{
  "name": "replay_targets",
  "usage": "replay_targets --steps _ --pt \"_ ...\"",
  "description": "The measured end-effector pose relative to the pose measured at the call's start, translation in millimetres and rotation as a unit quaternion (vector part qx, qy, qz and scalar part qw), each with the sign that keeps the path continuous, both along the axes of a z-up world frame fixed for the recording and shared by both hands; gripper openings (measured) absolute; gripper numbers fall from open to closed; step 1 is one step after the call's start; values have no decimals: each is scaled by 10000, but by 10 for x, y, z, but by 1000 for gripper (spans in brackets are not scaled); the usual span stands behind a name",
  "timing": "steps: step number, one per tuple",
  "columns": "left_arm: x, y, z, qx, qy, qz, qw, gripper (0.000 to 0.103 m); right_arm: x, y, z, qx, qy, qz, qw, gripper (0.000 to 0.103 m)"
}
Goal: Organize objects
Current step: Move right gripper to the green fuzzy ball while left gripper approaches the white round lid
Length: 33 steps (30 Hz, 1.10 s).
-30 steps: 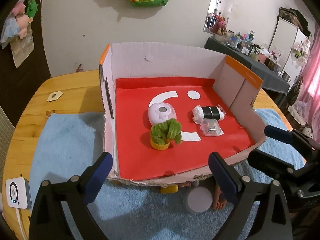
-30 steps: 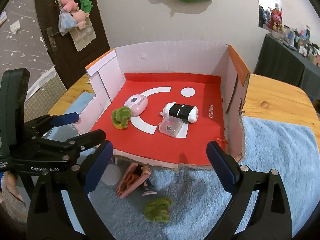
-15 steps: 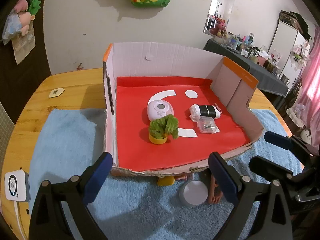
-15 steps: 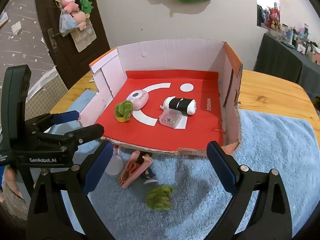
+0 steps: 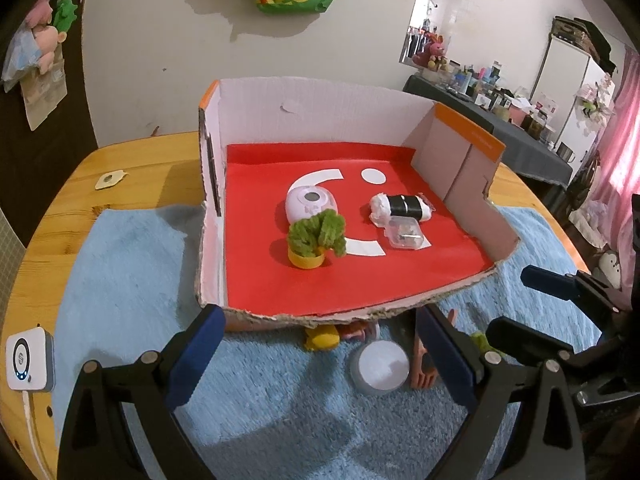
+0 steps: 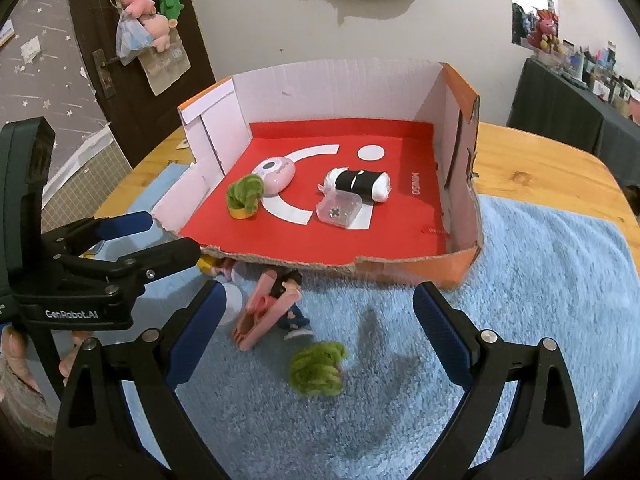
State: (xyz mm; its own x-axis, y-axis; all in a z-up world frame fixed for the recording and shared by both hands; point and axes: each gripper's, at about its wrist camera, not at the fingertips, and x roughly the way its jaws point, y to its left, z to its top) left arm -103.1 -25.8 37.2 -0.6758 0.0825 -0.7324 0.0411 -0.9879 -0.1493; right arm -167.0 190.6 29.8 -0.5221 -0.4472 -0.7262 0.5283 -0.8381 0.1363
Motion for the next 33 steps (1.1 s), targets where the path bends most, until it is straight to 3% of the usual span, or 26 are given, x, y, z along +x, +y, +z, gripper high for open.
replay_targets --steps 6,10,17,33 --pt "41 62 -42 -5 -41 -134 9999 90 59 21 -35 33 42 22 10000 95" --pt "71 117 -65 -7 -65 -251 9997 77 87 12 -87 83 -19 54 9999 75" --pt "121 177 -121 22 -104 -436 9990 64 160 30 -220 124 -159 91 9998 61" --pt "191 270 -297 87 -269 -625 9976 60 240 27 -370 230 -240 102 9994 51"
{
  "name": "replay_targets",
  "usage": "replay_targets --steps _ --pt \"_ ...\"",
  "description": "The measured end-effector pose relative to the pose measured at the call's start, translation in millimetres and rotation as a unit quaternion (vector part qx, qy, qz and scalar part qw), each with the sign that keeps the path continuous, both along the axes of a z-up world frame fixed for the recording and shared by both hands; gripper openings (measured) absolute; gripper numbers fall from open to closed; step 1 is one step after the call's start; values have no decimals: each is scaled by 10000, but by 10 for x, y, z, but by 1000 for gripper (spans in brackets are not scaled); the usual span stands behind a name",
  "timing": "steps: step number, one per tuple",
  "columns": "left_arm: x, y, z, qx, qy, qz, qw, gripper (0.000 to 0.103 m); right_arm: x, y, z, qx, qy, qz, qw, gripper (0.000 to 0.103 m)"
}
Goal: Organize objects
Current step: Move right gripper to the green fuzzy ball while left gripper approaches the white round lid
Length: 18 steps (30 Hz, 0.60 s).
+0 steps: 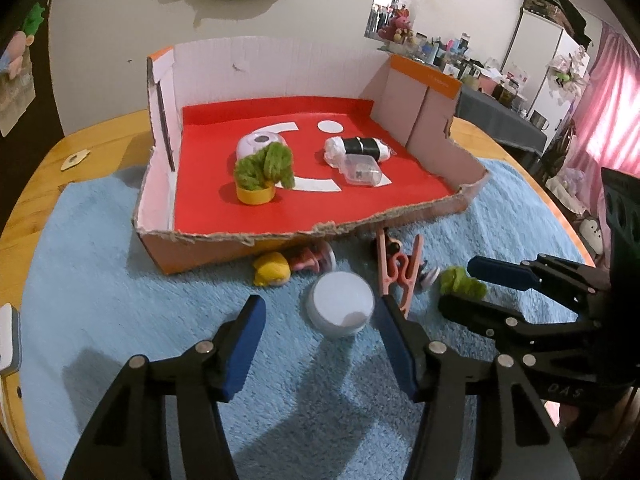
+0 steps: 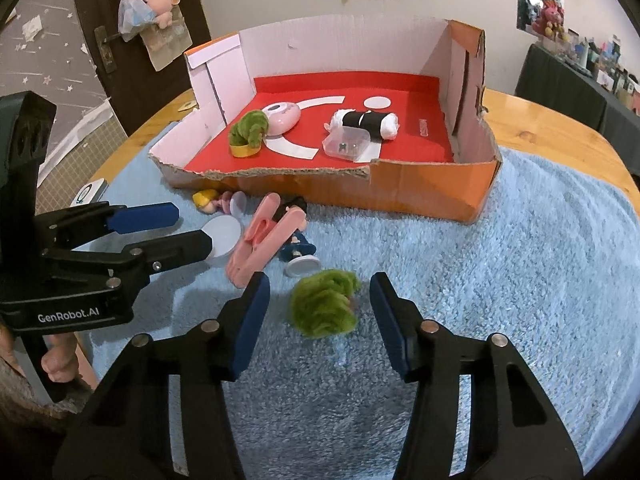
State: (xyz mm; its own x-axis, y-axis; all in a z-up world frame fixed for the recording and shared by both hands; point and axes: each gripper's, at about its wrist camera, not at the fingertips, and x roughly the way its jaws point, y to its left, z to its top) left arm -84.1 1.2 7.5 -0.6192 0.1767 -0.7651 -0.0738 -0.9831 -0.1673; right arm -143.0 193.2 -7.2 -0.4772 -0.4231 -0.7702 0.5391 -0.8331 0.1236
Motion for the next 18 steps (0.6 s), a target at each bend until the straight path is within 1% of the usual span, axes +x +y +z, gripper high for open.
replay_targets --steps 5,7,13,18 --pt "-13 36 -35 -19 -15 -28 10000 60 -1 -18 -18 12 -12 25 10000 50" --pt "-27 38 -50 -45 -41 -24 10000 57 -4 -19 -28 21 -23 24 10000 51" --pt "-42 9 -82 -52 -114 7 9999 57 -25 -10 -59 42 -46 11 10000 51" --pt "-49 81 -91 -31 -105 -75 9999 57 -24 -27 -83 74 -42 25 10000 50"
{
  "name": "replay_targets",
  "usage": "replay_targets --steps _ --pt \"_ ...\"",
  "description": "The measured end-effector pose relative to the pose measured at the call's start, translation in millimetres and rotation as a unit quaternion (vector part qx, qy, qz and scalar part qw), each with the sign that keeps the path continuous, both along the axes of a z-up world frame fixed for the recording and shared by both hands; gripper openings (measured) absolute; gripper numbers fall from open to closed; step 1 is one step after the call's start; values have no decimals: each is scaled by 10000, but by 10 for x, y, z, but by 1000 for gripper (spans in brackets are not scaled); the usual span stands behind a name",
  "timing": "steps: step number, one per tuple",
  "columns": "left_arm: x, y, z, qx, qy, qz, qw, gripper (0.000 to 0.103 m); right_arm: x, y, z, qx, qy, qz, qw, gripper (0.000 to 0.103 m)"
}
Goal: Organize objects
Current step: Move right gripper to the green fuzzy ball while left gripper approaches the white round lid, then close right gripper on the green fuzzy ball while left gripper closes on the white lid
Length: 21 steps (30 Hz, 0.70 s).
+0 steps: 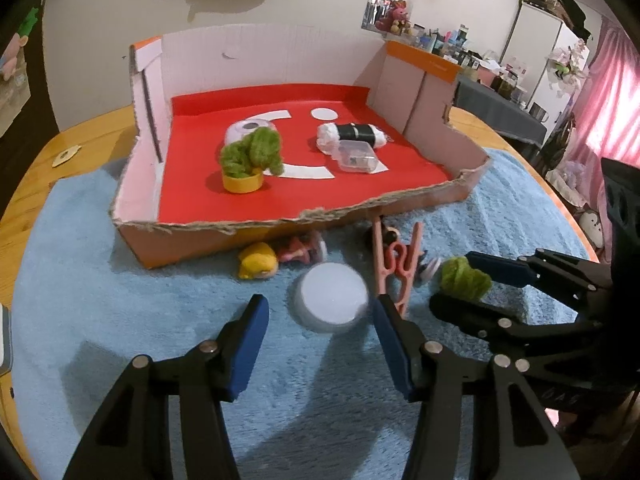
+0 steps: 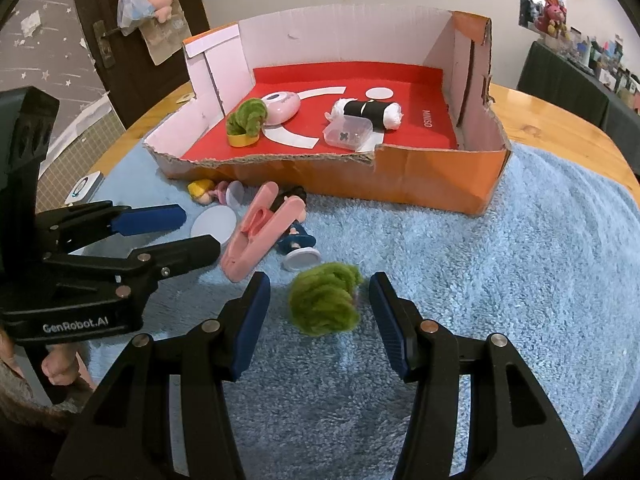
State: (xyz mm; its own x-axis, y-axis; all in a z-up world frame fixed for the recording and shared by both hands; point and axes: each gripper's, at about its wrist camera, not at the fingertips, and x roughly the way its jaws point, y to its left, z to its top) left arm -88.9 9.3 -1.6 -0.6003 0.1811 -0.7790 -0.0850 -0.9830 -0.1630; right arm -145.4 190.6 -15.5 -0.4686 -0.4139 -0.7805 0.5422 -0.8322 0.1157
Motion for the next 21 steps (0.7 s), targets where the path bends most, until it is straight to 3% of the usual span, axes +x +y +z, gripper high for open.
replay_targets --steps 9,21 --pt "-1 0 -7 103 24 104 9999 54 -18 27 -11 100 68 -40 9999 45" --pt "-80 -4 -20 -147 52 44 9999 52 2 -9 -17 166 113 -13 9998 45"
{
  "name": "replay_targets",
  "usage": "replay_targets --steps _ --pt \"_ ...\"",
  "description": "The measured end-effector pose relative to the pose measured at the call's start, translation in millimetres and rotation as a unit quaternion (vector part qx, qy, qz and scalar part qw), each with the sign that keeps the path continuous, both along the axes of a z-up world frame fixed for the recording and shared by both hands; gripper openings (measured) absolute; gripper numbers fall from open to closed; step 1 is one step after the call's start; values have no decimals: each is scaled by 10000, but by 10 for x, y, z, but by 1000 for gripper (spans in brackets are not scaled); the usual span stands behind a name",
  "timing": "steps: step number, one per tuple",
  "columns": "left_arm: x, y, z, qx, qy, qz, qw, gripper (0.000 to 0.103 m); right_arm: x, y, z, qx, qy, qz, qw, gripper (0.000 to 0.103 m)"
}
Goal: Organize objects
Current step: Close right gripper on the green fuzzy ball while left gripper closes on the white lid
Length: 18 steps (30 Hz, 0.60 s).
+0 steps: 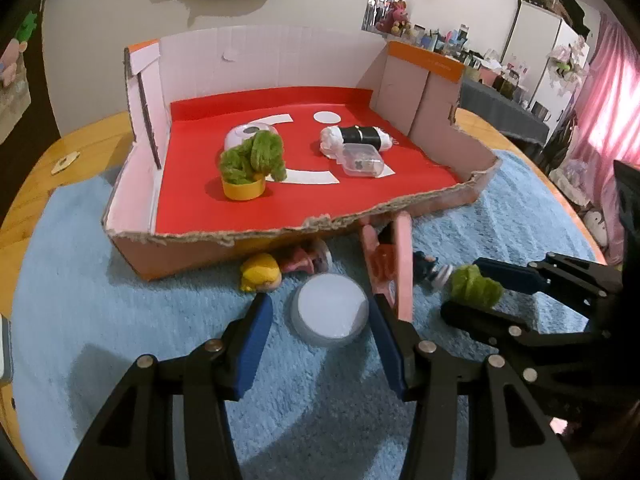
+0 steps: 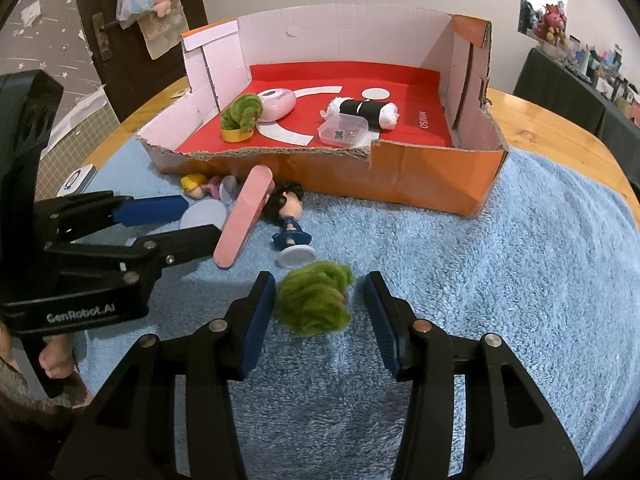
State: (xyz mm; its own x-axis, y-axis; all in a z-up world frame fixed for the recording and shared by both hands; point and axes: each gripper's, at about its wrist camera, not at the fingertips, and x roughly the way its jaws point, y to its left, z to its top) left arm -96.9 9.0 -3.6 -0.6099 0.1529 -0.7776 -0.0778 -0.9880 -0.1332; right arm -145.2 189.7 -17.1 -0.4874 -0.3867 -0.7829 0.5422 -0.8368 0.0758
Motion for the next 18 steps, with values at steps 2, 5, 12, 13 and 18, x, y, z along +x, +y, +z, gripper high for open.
replay_targets --steps 2,5,12,13,18 --pt "-1 41 -9 -155 28 0 9999 52 0 -1 -1 -6 -1 6 10000 45" --pt "28 62 -18 -249 53 4 9997 52 -1 3 1 4 6 14 10000 45" --pt "63 2 -18 -186 82 162 9997 42 16 23 8 2 24 5 10000 32" --pt "60 4 -18 -182 77 173 9997 42 19 23 10 0 20 8 10000 31" --pt "93 -20 -5 -50 46 214 9997 42 63 1 43 -97 17 87 9999 31"
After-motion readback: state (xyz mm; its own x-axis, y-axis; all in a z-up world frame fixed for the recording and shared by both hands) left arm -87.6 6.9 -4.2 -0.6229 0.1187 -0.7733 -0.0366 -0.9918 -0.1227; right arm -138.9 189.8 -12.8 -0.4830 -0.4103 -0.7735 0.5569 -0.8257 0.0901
